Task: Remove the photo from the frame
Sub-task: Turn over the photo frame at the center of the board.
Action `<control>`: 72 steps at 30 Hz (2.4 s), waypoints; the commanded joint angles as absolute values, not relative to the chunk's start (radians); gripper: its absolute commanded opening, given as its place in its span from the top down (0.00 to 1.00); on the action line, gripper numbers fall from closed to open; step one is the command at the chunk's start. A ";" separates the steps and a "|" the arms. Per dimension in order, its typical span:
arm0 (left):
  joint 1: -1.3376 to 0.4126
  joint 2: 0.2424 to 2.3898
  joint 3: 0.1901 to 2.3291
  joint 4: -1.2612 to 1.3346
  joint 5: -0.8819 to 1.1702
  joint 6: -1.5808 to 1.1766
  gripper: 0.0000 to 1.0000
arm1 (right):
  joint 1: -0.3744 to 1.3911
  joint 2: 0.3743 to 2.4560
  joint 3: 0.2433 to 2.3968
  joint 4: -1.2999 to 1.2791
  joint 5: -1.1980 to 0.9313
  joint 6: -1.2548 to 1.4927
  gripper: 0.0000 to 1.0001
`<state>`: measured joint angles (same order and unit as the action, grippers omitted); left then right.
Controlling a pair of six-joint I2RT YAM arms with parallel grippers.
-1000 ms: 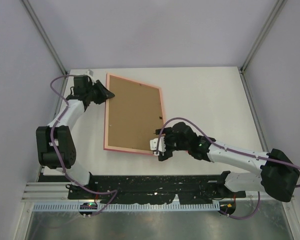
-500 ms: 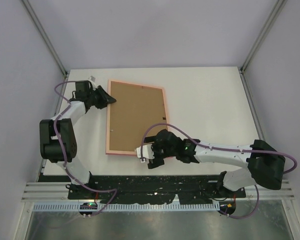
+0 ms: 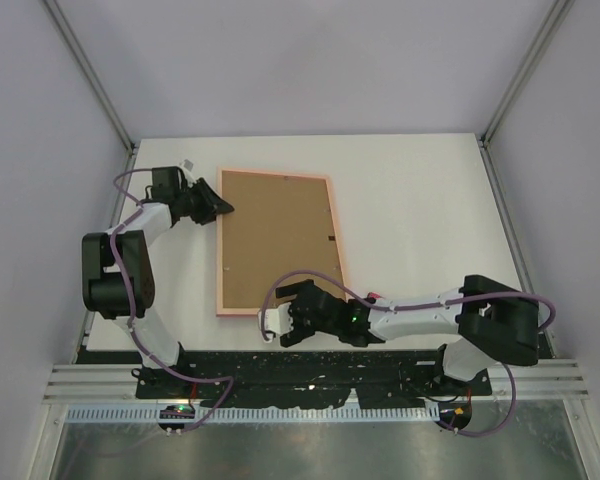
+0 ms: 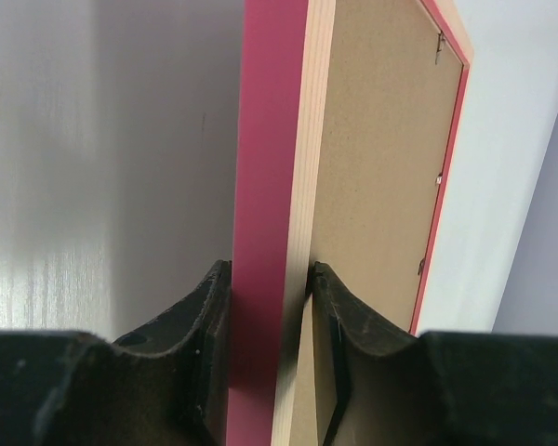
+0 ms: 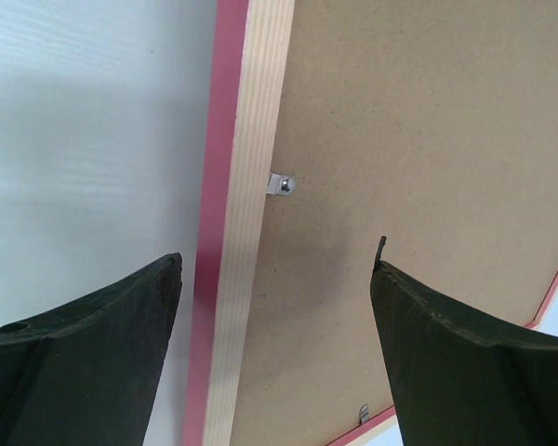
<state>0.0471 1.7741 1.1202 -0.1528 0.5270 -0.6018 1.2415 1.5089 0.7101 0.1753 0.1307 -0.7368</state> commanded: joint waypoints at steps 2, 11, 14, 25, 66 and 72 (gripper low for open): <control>0.040 1.789 1.088 -0.278 0.449 -0.503 1.00 | 1.276 1.564 0.664 0.397 0.268 -0.784 0.16; 0.040 1.787 1.071 -0.245 0.465 -0.523 1.00 | 1.367 1.732 0.620 0.780 0.480 -0.906 0.29; 0.040 1.787 1.066 -0.239 0.471 -0.525 1.00 | 1.393 1.781 0.609 0.883 0.518 -0.968 0.37; 0.040 1.789 1.063 -0.238 0.486 -0.520 1.00 | 1.427 1.810 0.640 0.894 0.615 -0.989 0.73; 0.229 1.493 1.114 -0.567 0.637 -0.318 0.35 | 1.339 1.706 0.324 1.025 0.284 -1.223 0.87; 0.250 1.422 1.100 -0.641 0.690 -0.255 0.35 | 1.258 1.707 0.308 0.996 0.226 -1.258 0.66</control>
